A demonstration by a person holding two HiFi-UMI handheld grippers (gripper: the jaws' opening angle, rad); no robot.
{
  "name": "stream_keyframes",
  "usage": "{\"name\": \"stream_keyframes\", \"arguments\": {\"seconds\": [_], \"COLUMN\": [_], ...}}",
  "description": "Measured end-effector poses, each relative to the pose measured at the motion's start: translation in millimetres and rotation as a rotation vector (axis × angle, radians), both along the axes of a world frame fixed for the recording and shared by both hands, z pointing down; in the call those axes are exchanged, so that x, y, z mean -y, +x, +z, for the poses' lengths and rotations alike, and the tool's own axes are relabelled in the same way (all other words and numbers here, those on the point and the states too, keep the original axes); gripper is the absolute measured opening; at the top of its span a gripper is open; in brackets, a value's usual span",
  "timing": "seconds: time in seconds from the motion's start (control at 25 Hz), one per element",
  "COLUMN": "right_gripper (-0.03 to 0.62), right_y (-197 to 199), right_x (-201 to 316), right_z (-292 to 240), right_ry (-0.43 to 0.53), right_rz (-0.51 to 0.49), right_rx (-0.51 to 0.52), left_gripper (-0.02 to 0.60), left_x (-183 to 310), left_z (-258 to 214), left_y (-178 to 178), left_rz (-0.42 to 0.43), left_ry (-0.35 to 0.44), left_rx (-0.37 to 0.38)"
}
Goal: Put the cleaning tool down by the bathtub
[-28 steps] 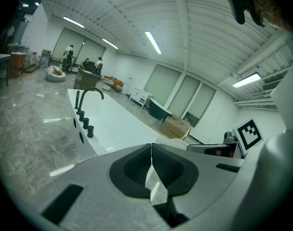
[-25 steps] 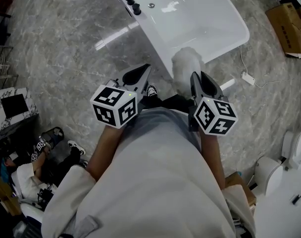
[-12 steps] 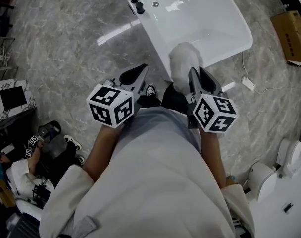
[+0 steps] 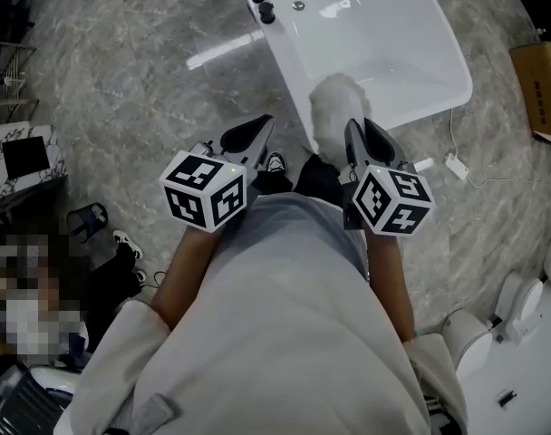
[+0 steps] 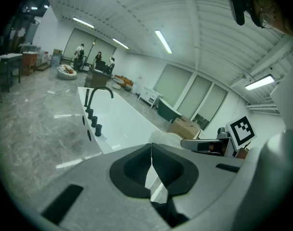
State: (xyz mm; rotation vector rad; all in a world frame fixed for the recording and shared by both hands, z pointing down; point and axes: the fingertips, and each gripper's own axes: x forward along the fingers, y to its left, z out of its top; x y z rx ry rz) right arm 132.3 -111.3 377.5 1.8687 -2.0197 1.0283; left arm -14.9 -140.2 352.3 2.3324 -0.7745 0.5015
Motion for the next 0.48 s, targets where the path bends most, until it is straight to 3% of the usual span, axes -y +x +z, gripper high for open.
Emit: {"name": "stream_keyframes", "arguments": {"seconds": [0.48], "right_gripper": [0.087], "right_y": [3], "right_x": [16], "right_z": [23], "right_ry": [-0.044], "right_rz": [-0.058], "right_rx": [-0.020], "left_gripper": [0.009], "left_x": [6], "left_z": [12], "left_y": [-3], "left_rz": [-0.050], "left_ry": [-0.037], "left_rx": [0.015]}}
